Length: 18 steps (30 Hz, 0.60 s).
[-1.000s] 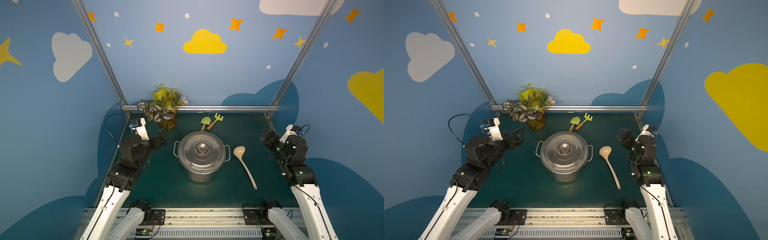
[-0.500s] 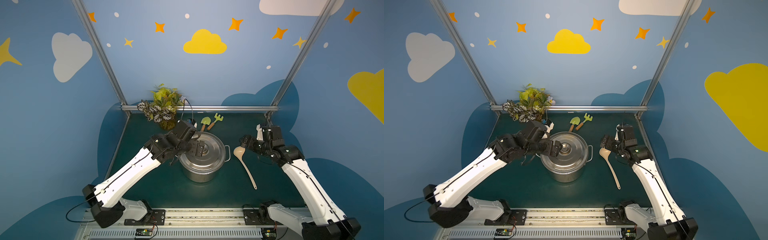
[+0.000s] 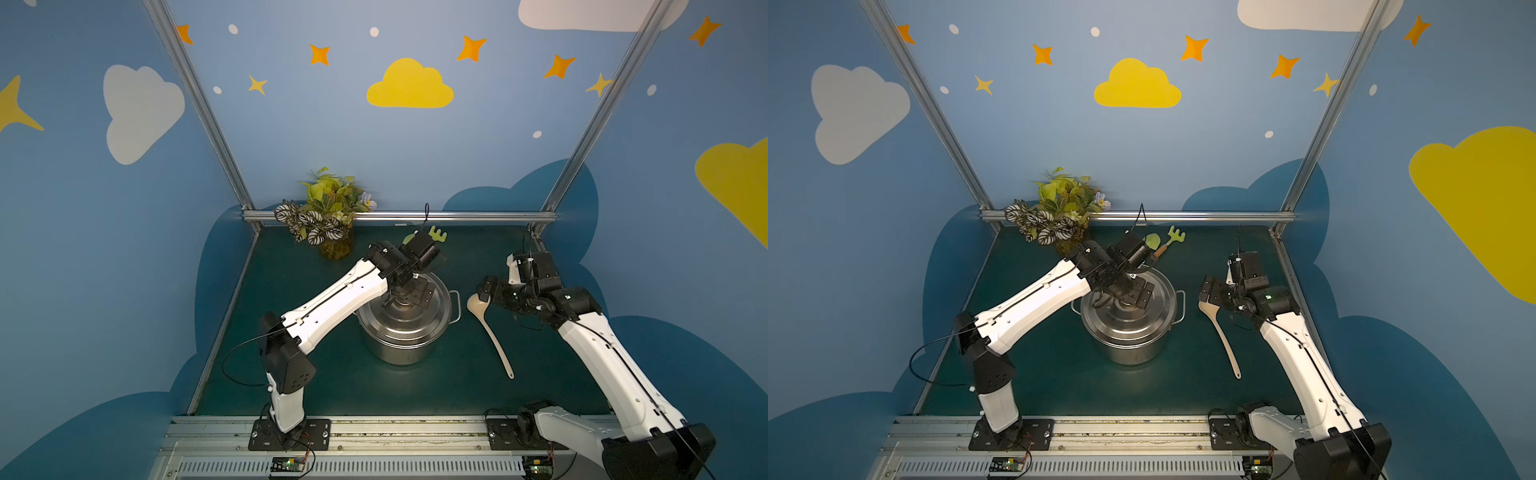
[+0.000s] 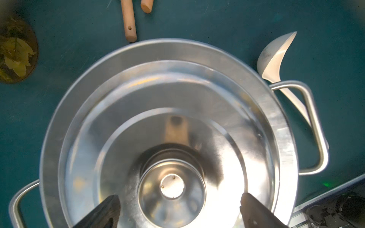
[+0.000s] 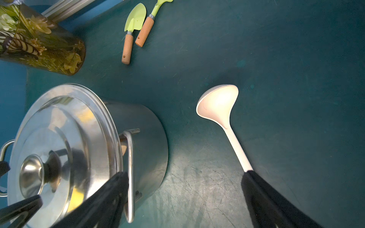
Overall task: Stir the soup with a spoon
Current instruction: Pick up the lid from the pan.
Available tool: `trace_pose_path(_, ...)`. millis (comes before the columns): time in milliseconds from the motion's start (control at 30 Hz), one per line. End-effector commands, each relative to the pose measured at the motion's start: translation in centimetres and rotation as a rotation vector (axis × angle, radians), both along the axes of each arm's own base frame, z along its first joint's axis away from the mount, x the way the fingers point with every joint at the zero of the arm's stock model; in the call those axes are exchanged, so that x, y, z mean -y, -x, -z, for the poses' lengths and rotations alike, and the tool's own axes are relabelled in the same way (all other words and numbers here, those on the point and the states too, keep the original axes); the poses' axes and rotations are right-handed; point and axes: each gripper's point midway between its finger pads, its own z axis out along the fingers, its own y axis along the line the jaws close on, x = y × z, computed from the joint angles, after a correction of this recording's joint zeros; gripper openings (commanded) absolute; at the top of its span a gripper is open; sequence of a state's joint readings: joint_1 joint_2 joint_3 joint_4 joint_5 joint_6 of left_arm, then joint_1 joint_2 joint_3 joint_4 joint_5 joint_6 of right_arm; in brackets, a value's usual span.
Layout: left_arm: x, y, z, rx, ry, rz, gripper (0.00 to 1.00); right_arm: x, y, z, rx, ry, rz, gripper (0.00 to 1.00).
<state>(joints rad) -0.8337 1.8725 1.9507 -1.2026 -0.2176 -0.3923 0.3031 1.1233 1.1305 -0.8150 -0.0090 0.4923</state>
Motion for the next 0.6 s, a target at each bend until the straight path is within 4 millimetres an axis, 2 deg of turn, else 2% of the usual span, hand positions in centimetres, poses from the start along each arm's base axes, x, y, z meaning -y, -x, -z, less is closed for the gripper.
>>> trace_pose_path(0,-1.0,0.3,0.1,-0.029,-0.046,0.008,0.92,0.2,0.4,-0.1,-0.004,0.023,-0.013,0.96)
trace_pose_path(333,-1.6,0.8,1.6,-0.082,-0.102,-0.001,0.66,0.2,0.2,0.0,-0.008,0.032,-0.021,0.96)
trace_pose_path(567,-1.5,0.6,1.9,-0.083,-0.117,0.015,0.55,0.3,0.0,0.0,-0.010,0.033,-0.018,0.96)
